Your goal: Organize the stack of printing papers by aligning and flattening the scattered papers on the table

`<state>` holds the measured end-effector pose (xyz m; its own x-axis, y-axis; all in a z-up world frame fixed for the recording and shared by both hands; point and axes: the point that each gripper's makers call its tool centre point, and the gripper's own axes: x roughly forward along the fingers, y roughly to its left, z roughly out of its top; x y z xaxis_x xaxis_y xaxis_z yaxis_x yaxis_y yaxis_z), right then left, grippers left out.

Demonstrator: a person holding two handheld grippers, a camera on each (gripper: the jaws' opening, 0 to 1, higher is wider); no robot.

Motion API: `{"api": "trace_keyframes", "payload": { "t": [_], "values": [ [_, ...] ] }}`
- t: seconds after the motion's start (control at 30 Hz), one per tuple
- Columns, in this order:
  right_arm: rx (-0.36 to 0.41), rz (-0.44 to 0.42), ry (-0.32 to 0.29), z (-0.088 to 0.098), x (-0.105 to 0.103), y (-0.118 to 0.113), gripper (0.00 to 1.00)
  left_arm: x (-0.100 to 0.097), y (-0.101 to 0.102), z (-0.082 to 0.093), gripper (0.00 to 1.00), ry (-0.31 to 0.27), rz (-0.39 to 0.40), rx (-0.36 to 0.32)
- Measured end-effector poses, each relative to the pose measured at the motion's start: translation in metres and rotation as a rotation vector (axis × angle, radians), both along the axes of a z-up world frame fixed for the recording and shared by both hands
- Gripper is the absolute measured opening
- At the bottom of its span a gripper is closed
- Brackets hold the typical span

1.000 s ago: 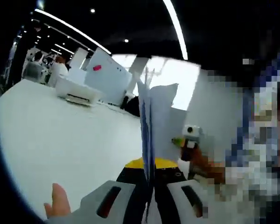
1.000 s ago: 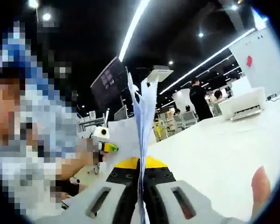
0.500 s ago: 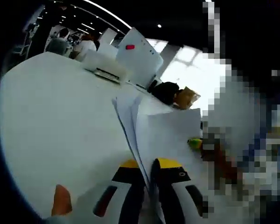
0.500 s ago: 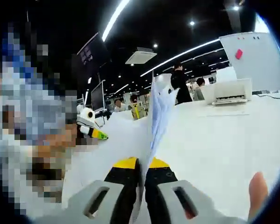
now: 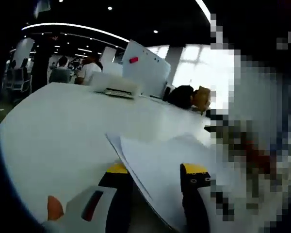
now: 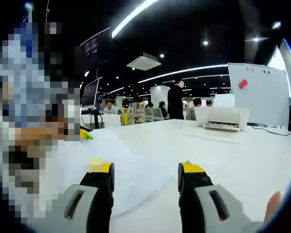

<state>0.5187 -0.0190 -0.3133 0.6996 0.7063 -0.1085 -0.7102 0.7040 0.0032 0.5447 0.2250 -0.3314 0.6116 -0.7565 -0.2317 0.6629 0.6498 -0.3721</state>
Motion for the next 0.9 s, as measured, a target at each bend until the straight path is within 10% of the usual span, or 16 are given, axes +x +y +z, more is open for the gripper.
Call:
{"api": "trace_keyframes", "payload": {
  "t": [0.33,0.53,0.67,0.9],
  "values": [
    [0.015,-0.003,-0.02,0.008,0.001,-0.005,0.42,0.001,0.016,0.012,0.5,-0.049,0.122,0.212],
    [-0.008,0.019,-0.088,0.026,-0.013,-0.01,0.43,-0.013,0.043,0.085,0.47,-0.321,0.152,0.279],
    [-0.064,0.024,-0.111,0.033,-0.032,-0.015,0.44,-0.053,0.045,0.068,0.5,-0.215,0.032,0.294],
    [-0.026,0.045,-0.225,0.051,-0.065,-0.011,0.69,-0.099,0.031,0.056,0.76,-0.335,-0.052,0.245]
  ]
}}
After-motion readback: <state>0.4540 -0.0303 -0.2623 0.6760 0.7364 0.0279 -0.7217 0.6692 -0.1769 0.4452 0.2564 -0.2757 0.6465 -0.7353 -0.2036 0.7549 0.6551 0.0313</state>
